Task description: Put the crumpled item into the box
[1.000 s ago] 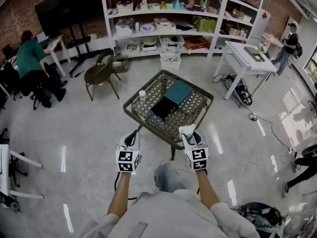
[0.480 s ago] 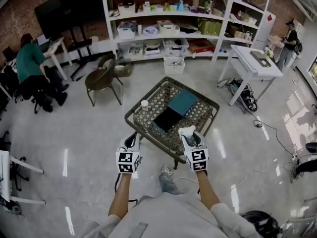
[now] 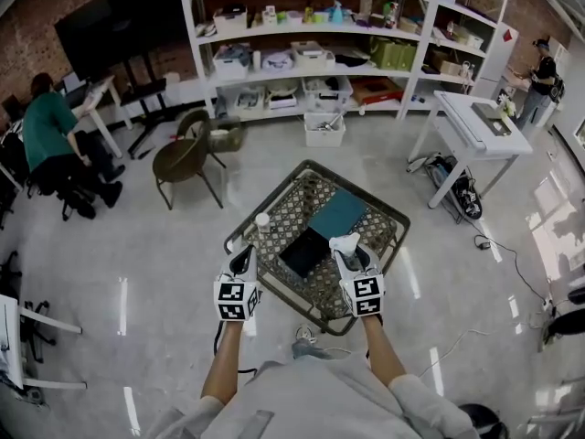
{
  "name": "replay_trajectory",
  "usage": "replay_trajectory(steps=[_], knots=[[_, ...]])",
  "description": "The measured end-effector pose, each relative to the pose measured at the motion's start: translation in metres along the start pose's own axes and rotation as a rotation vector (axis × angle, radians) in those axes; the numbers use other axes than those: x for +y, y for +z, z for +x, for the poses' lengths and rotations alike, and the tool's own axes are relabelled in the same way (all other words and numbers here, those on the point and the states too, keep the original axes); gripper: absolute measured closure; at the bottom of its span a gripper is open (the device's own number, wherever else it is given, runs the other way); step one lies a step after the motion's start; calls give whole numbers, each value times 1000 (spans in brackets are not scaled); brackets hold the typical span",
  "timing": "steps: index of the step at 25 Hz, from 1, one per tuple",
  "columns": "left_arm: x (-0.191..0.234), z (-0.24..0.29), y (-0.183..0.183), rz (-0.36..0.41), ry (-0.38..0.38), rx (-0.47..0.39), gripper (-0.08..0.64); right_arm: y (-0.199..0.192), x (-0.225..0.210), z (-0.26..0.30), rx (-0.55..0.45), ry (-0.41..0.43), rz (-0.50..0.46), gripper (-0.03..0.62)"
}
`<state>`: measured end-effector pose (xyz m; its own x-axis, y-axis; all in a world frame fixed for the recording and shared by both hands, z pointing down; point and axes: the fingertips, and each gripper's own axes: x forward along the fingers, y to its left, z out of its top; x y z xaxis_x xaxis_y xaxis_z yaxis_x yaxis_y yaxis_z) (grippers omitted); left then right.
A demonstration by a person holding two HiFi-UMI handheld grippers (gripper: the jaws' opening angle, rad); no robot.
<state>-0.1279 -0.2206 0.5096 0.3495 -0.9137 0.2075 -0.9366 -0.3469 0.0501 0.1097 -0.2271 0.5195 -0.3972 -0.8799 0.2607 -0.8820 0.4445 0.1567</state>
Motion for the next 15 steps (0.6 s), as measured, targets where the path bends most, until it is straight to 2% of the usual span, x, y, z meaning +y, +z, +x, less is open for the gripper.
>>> replay_trajectory(steps=[7,15], knots=[[-1,77,29,13,-5,-7,554,15,-54,55,-9,3,4,423],[17,132,35,11,10,7,554,25,-83,115,-13,29,-2,424]])
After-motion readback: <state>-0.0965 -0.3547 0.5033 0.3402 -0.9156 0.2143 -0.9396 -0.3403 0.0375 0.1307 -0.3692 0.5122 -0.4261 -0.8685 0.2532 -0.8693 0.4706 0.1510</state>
